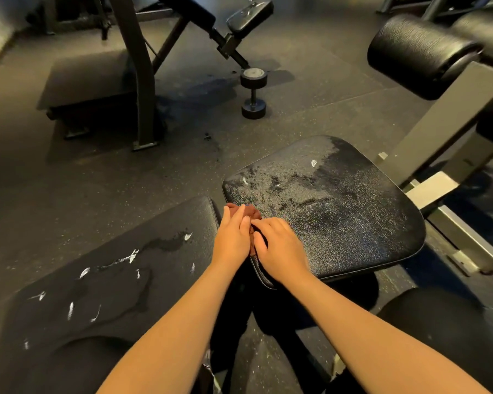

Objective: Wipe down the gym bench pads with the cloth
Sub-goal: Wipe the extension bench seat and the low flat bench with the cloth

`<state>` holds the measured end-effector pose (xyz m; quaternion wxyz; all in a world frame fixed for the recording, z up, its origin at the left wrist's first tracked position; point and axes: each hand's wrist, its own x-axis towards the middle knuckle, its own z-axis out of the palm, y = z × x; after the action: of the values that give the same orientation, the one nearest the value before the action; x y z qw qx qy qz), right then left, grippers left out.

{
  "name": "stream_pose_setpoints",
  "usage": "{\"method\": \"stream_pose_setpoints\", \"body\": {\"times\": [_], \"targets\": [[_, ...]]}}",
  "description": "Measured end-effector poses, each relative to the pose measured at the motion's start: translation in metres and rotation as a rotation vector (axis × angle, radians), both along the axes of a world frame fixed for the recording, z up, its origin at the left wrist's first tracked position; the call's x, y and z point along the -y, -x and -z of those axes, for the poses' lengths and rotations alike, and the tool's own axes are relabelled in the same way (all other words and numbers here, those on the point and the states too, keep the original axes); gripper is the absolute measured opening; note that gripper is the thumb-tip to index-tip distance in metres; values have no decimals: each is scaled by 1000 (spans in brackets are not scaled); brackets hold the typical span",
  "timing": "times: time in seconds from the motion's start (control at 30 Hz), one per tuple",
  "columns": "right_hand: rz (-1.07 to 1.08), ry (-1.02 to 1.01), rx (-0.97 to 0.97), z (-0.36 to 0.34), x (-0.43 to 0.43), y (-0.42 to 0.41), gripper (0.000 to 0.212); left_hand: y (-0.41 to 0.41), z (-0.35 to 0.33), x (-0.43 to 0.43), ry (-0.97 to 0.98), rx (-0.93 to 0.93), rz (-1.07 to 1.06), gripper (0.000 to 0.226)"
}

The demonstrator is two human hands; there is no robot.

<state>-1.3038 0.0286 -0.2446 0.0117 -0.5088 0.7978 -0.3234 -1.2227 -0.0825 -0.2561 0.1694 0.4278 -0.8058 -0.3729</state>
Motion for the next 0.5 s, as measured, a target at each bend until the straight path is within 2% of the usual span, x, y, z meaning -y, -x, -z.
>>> {"method": "stream_pose_setpoints", "body": {"times": [0.13, 0.23, 0.4, 0.5], "targets": [[35, 7, 121, -5, 3, 4, 37, 10, -8, -7, -17, 77, -54, 49], [27, 8, 142, -4, 2, 6, 32, 2, -6, -17, 34, 74, -3, 53], [21, 55, 156, 1, -9, 5, 19, -21, -7, -52, 129, 53, 87, 46], [4, 45, 162, 2, -20, 3, 17, -28, -4, -63, 84, 62, 68, 48]]}}
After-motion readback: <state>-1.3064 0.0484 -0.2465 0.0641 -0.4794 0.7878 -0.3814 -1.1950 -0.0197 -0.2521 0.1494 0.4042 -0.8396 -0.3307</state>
